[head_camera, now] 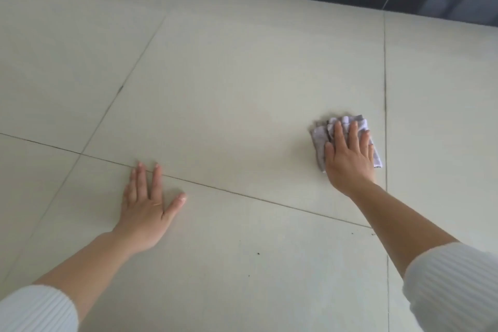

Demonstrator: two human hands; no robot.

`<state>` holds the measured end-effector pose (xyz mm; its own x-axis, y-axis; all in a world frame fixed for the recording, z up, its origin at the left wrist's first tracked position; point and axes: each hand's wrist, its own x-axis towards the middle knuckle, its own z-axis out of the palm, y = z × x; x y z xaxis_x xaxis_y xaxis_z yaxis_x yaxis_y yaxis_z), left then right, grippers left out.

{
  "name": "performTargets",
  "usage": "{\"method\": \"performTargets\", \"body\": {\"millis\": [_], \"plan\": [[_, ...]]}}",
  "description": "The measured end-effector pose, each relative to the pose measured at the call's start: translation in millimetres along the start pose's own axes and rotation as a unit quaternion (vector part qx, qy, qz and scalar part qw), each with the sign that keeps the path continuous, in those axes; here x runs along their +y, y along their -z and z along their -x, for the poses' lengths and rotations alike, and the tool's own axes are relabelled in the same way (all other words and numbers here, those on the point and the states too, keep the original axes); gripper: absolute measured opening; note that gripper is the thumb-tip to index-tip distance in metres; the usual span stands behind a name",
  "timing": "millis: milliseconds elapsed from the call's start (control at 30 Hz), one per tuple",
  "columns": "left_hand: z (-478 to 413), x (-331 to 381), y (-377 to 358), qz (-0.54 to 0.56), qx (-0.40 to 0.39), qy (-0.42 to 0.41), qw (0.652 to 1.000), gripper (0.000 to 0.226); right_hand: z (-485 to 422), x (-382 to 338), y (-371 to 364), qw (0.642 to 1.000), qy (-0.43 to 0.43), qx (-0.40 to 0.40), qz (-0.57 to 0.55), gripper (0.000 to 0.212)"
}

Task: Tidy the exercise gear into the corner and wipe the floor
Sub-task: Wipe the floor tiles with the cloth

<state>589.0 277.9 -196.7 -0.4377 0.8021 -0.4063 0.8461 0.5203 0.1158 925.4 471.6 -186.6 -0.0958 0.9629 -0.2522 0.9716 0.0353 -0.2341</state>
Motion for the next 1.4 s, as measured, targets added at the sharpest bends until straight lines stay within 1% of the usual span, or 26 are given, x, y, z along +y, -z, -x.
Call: {"method": "performTargets", "body": {"millis": [33, 100, 200, 267, 333, 400, 500, 533, 567, 600, 633, 667, 733, 767, 833, 900, 967, 1067, 1133, 1200, 1300, 1400], "plan": [[0, 0, -1, 0.003, -0.003, 0.001, 1.000, 0.108, -5, -12, -5, 1.000, 0.002, 0.004, -0.009, 0.054], [1, 0, -2, 0.011, -0.002, -0.002, 1.000, 0.106, -9, -41, -14, 0.999, 0.047, 0.015, 0.000, 0.054], [2, 0, -1, 0.026, 0.008, -0.011, 1.000, 0.103, 1, -96, -29, 0.984, 0.174, 0.021, 0.033, 0.056], [4, -1, -1, 0.030, 0.019, -0.018, 0.999, 0.100, 22, -133, -45, 0.967, 0.253, -0.014, 0.042, 0.058], [5, -6, -2, 0.042, 0.051, -0.032, 0.997, 0.094, 51, -160, -61, 0.939, 0.338, -0.041, 0.048, 0.060], [5, -15, -4, 0.044, 0.088, -0.057, 0.994, 0.088, 77, -169, -73, 0.899, 0.431, -0.058, 0.054, 0.064], [2, -25, -6, 0.019, 0.117, -0.080, 0.990, 0.079, 83, -147, -76, 0.832, 0.545, -0.082, 0.067, 0.057], [-2, -26, -5, 0.018, 0.122, -0.079, 0.989, 0.077, 77, -136, -71, 0.813, 0.570, -0.078, 0.089, 0.054], [-7, -25, -3, 0.021, 0.129, -0.076, 0.989, 0.076, 68, -124, -66, 0.801, 0.583, -0.067, 0.114, 0.052], [-15, -24, 0, 0.024, 0.136, -0.072, 0.988, 0.077, 57, -115, -61, 0.801, 0.581, -0.051, 0.134, 0.051], [-24, -23, 3, 0.023, 0.144, -0.069, 0.987, 0.078, 46, -105, -55, 0.816, 0.559, -0.037, 0.144, 0.051], [-35, -22, 7, 0.019, 0.148, -0.070, 0.986, 0.079, 35, -96, -49, 0.841, 0.521, -0.023, 0.146, 0.051], [-60, -18, 15, 0.007, 0.153, -0.074, 0.985, 0.081, 11, -80, -35, 0.902, 0.410, -0.002, 0.133, 0.054], [-73, -15, 19, 0.003, 0.157, -0.075, 0.985, 0.080, -2, -71, -27, 0.928, 0.351, 0.009, 0.126, 0.058], [-99, -8, 28, 0.005, 0.170, -0.072, 0.983, 0.079, -32, -54, -13, 0.965, 0.236, 0.016, 0.111, 0.059], [-118, -6, 33, 0.019, 0.189, -0.060, 0.980, 0.078, -61, -45, 0, 0.987, 0.135, 0.018, 0.087, 0.055], [-126, -5, 33, 0.030, 0.213, -0.058, 0.975, 0.075, -87, -45, 7, 0.996, 0.059, 0.016, 0.062, 0.054], [-123, -6, 31, 0.044, 0.246, -0.073, 0.966, 0.067, -125, -65, 9, 0.999, -0.004, 0.018, 0.027, 0.054], [-122, -4, 34, 0.052, 0.248, -0.068, 0.965, 0.066, -143, -86, 7, 1.000, -0.018, 0.022, 0.009, 0.055], [-122, -4, 37, 0.057, 0.240, -0.052, 0.968, 0.065, -152, -116, 1, 1.000, 0.013, 0.016, 0.011, 0.055], [-117, 2, 38, 0.054, 0.230, -0.044, 0.971, 0.065, -141, -162, -12, 0.992, 0.125, 0.005, 0.035, 0.054], [-116, 1, 41, 0.059, 0.222, -0.030, 0.973, 0.065, -101, -200, -31, 0.962, 0.262, -0.025, 0.075, 0.056]]}}
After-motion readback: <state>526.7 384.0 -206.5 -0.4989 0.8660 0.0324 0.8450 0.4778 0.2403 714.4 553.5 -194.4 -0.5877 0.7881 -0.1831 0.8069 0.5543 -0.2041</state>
